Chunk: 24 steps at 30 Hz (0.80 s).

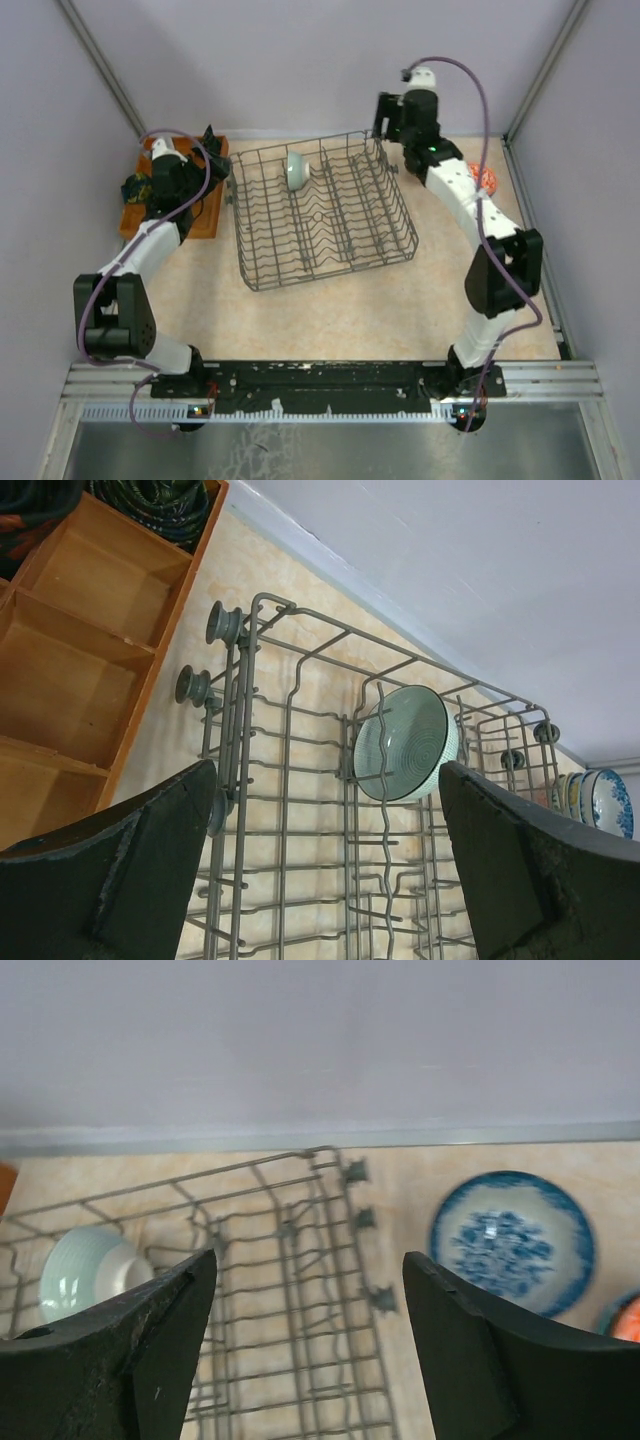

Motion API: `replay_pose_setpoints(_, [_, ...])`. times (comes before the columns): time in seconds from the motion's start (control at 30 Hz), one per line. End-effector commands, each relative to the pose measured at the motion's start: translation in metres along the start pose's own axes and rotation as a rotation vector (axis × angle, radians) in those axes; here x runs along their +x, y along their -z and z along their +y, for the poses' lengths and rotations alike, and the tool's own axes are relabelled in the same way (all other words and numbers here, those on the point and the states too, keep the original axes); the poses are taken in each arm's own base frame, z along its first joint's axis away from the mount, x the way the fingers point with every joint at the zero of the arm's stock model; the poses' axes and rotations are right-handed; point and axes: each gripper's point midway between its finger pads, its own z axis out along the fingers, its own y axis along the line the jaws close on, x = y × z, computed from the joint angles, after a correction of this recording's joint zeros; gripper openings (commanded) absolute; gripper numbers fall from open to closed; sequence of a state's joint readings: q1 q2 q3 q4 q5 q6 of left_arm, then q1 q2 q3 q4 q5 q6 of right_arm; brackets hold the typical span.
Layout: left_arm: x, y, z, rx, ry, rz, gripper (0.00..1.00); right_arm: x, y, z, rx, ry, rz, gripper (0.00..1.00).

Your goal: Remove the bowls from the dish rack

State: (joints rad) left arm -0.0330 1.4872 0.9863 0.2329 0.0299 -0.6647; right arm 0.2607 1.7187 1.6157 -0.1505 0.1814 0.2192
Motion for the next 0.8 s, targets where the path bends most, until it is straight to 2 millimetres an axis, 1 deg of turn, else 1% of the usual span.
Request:
replay_pose_setpoints(0.0, [-0.006, 0.007, 0.001, -0.013, -0.032, -0.025, 0.98, 0.012, -0.01, 0.069, -0.065, 0.126, 0.022, 0.75])
replay_pose_setpoints(0.03, [-0.006, 0.007, 0.001, -0.013, -0.035, -0.023, 0.98, 0.014, -0.012, 0.083, -0.075, 0.145, 0.024, 0.75])
replay_pose_setpoints(0.13, [-0.004, 0.006, 0.003, -0.018, -0.042, -0.018, 0.98, 0.024, -0.021, 0.116, -0.101, 0.186, 0.025, 0.75])
replay_pose_setpoints(0.23, [0.0, 0.005, 0.004, -0.014, -0.043, -0.004, 0.98, 0.035, -0.03, 0.144, -0.135, 0.207, 0.027, 0.75])
replay_pose_setpoints(0.27, [0.002, 0.004, 0.004, -0.012, -0.044, 0.001, 0.98, 0.044, -0.035, 0.152, -0.144, 0.219, 0.04, 0.75])
replay_pose_setpoints(0.3, [0.002, 0.004, 0.004, -0.012, -0.044, 0.002, 0.98, 0.047, -0.036, 0.16, -0.151, 0.225, 0.04, 0.75])
replay_pose_setpoints(0.33, [0.003, 0.003, 0.005, -0.014, -0.045, 0.006, 0.98, 0.054, -0.039, 0.169, -0.162, 0.234, 0.046, 0.75])
replay_pose_setpoints(0.4, [0.007, 0.002, 0.007, -0.016, -0.049, 0.014, 0.98, 0.061, -0.041, 0.184, -0.18, 0.247, 0.047, 0.75])
replay_pose_setpoints(0.57, [0.011, 0.001, 0.011, -0.021, -0.052, 0.027, 0.98, 0.086, -0.043, 0.223, -0.231, 0.273, 0.057, 0.75])
replay_pose_setpoints(0.7, [0.016, 0.0, 0.015, -0.031, -0.059, 0.035, 0.98, 0.106, -0.044, 0.248, -0.247, 0.297, 0.076, 0.76])
replay_pose_setpoints(0.77, [0.018, -0.002, 0.016, -0.034, -0.06, 0.041, 0.98, 0.11, -0.045, 0.254, -0.233, 0.311, 0.076, 0.77])
